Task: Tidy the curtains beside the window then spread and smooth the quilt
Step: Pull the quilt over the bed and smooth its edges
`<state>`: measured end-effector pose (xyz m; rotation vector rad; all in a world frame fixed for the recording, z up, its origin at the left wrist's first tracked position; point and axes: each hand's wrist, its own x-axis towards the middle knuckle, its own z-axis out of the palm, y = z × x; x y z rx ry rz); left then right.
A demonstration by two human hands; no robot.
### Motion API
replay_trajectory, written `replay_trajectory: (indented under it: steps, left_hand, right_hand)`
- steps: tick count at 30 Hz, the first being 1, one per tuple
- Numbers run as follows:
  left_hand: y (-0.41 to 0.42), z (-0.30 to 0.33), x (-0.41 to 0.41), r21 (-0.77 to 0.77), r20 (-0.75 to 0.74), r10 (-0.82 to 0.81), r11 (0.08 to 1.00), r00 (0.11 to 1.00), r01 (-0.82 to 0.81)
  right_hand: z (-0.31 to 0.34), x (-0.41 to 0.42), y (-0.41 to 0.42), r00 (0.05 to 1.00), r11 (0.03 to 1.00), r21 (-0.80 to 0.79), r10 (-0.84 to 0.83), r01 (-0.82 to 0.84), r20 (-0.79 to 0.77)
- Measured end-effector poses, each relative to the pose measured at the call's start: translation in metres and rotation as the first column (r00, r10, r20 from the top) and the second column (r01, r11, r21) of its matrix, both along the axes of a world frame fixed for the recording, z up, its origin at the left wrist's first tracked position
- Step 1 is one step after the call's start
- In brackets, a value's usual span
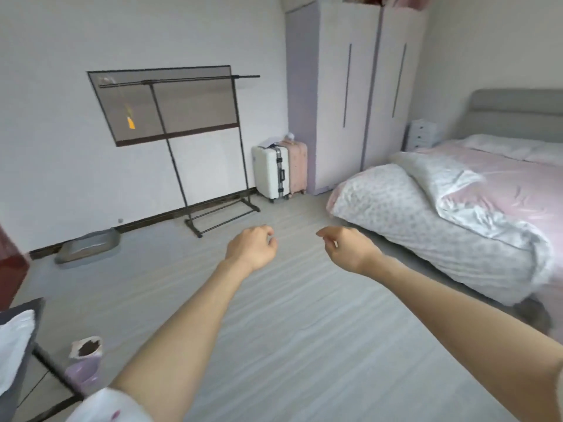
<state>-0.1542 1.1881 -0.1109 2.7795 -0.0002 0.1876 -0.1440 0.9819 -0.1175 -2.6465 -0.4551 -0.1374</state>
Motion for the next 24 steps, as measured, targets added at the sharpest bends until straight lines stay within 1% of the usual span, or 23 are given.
replay_trajectory:
  steps: [2,4,5,8,11,16,21,23,24]
  left_hand:
    - [-0.042,-0.004,0.041,-0.011,-0.008,-0.133,0.991,0.991,0.132]
    - [-0.090,-0.006,0.075,-0.033,-0.018,-0.264,0.964,0.964,0.263]
    - [-0.106,-0.007,0.085,-0.038,-0.019,-0.306,0.952,0.952,0.305]
    - [-0.178,-0.008,0.121,-0.045,-0.009,-0.458,0.888,0.889,0.458]
    - [-0.243,-0.006,0.144,-0.062,0.001,-0.572,0.819,0.820,0.571]
    - [-0.372,0.001,0.175,-0.071,0.020,-0.709,0.703,0.705,0.708]
    - [-0.502,0.002,0.197,-0.078,0.040,-0.799,0.596,0.600,0.799]
    - [-0.572,-0.002,0.206,-0.078,0.059,-0.834,0.544,0.549,0.835]
    - [-0.591,-0.001,0.208,-0.086,0.074,-0.845,0.524,0.530,0.847]
  right_hand:
    - [-0.001,0.015,-0.040,0.993,0.993,-0.008,-0.118,0.118,-0.023]
    - [-0.002,0.026,-0.084,0.970,0.971,-0.026,-0.239,0.238,-0.044]
    - [-0.002,0.030,-0.098,0.960,0.962,-0.027,-0.274,0.273,-0.057]
    - [-0.002,0.037,-0.158,0.905,0.907,-0.016,-0.422,0.421,-0.061]
    - [0.001,0.036,-0.209,0.846,0.848,-0.004,-0.530,0.531,-0.054]
    - [0.003,0.032,-0.312,0.726,0.727,-0.010,-0.687,0.687,-0.033]
    - [-0.004,0.039,-0.421,0.640,0.640,0.002,-0.768,0.768,-0.019]
    - [-0.009,0.043,-0.482,0.607,0.607,0.020,-0.795,0.795,-0.014]
    - [-0.011,0.045,-0.500,0.599,0.598,0.026,-0.801,0.801,-0.023]
